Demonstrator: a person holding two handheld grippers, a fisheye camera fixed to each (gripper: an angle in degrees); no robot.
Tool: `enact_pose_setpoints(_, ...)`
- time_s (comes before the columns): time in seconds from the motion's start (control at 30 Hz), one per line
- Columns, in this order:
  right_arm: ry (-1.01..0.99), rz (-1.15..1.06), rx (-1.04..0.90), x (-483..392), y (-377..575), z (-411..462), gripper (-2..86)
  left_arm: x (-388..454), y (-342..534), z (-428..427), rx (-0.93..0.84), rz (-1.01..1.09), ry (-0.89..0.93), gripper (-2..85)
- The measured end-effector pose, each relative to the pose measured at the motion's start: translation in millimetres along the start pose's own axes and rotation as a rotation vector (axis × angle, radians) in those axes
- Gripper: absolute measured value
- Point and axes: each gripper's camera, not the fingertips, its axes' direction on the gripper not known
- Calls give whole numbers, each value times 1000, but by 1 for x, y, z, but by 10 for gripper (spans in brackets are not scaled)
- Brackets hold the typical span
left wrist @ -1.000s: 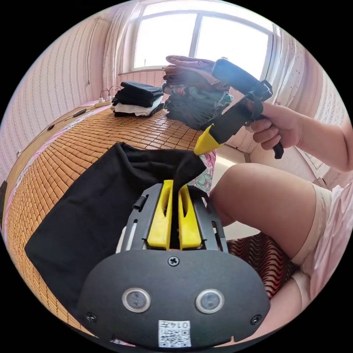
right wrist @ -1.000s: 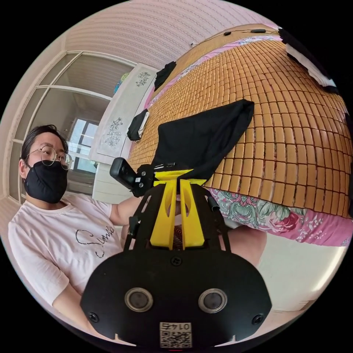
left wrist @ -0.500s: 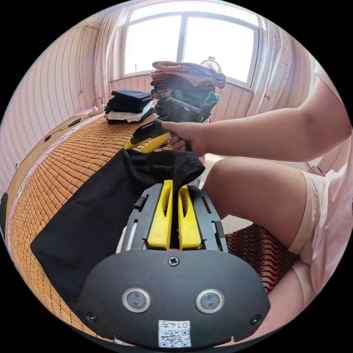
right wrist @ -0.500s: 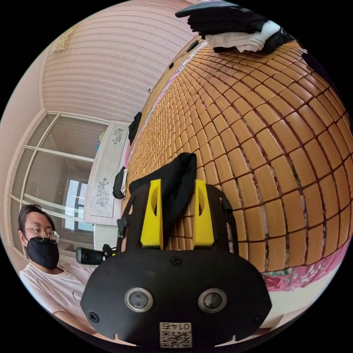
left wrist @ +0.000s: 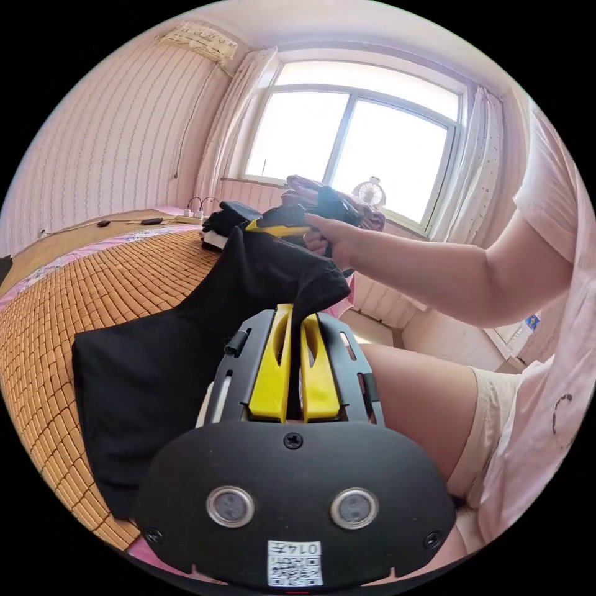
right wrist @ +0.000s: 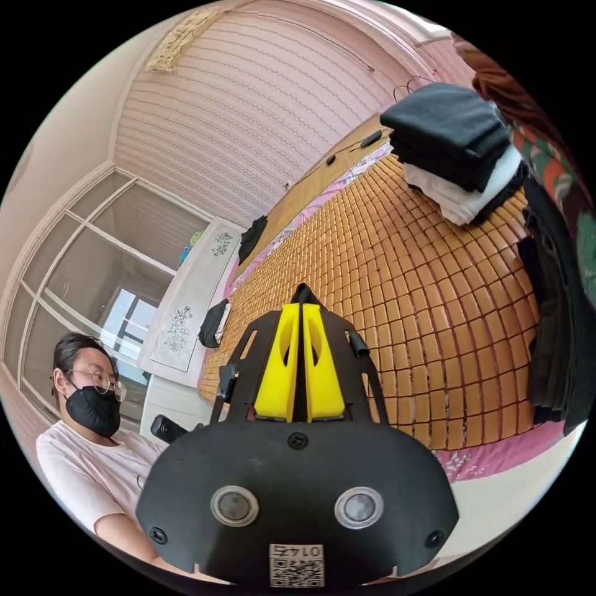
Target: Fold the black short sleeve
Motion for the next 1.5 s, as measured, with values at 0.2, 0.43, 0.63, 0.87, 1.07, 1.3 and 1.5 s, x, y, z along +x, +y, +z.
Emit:
enact_pose_setpoints(0.2,131,-157,-166,-83,-25,72,2,-47,-5,-42,40,-123,-62,-8)
enact_pose_setpoints(0.43,67,-217,-375,-155,-30,226,10,-97,-4,-84,-181,-134,-260,6)
enact_pose_setpoints(0.63,233,-350,-448,-202,-22,279,31,-159,5,-92,-440,-300,-166,51)
enact_pose_setpoints(0.87,475,-678,-564,-256,-3,324,135,-196,1,-98,-425,-425,-155,88)
enact_pose_setpoints(1.07,547,-790,-765,-270,26,383,121,-198,-18,-62,-440,-428,-152,103)
enact_pose_setpoints(1.3,495,-855,-694,-293,52,359,50,-199,-37,-27,-465,-434,-173,116)
enact_pose_setpoints(1.5,368,-979,-447,-333,85,260,42,-187,-48,-15,-447,-395,-157,130)
